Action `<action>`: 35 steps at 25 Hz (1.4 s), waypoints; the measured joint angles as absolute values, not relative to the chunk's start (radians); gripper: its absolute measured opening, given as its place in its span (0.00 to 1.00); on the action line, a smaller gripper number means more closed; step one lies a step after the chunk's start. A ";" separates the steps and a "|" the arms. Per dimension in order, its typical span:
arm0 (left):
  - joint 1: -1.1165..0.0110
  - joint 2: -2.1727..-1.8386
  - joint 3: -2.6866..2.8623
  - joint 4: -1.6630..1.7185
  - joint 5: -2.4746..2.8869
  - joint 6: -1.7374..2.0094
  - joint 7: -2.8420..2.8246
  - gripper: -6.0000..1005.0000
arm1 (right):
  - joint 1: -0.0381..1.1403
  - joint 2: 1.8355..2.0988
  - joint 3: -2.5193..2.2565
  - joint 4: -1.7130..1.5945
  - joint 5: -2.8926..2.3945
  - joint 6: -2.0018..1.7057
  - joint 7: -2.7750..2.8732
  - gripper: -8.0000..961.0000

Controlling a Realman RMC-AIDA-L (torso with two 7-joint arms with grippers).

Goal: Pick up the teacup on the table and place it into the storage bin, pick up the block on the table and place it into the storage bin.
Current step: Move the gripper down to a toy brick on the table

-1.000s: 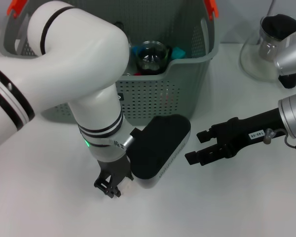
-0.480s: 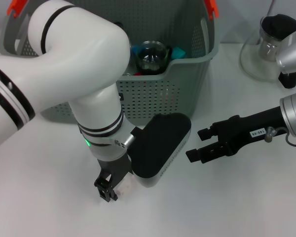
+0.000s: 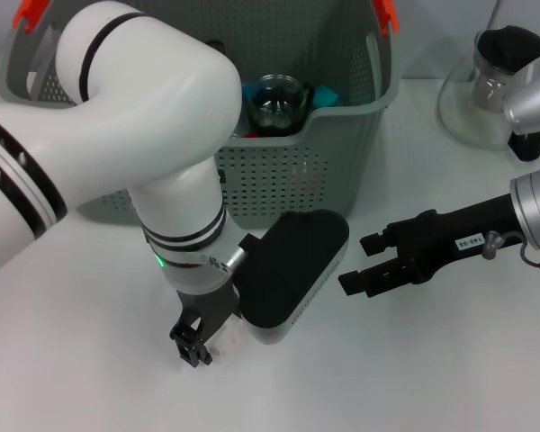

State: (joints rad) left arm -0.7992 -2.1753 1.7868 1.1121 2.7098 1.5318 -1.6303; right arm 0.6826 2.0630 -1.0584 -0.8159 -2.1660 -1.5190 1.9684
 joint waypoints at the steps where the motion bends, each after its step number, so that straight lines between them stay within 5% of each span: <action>1: -0.799 -2.175 1.787 1.112 2.710 1.532 -1.630 0.71 | 0.683 2.063 -1.058 -0.816 -2.166 -1.519 1.968 0.96; 35: -0.808 -2.177 1.798 1.100 2.702 1.532 -1.644 0.50 | 0.683 2.063 -1.058 -0.816 -2.166 -1.516 1.968 0.96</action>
State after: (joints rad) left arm -0.8076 -2.1767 1.7979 1.0995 2.7019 1.5315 -1.6438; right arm 0.6826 2.0632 -1.0584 -0.8162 -2.1660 -1.5155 1.9680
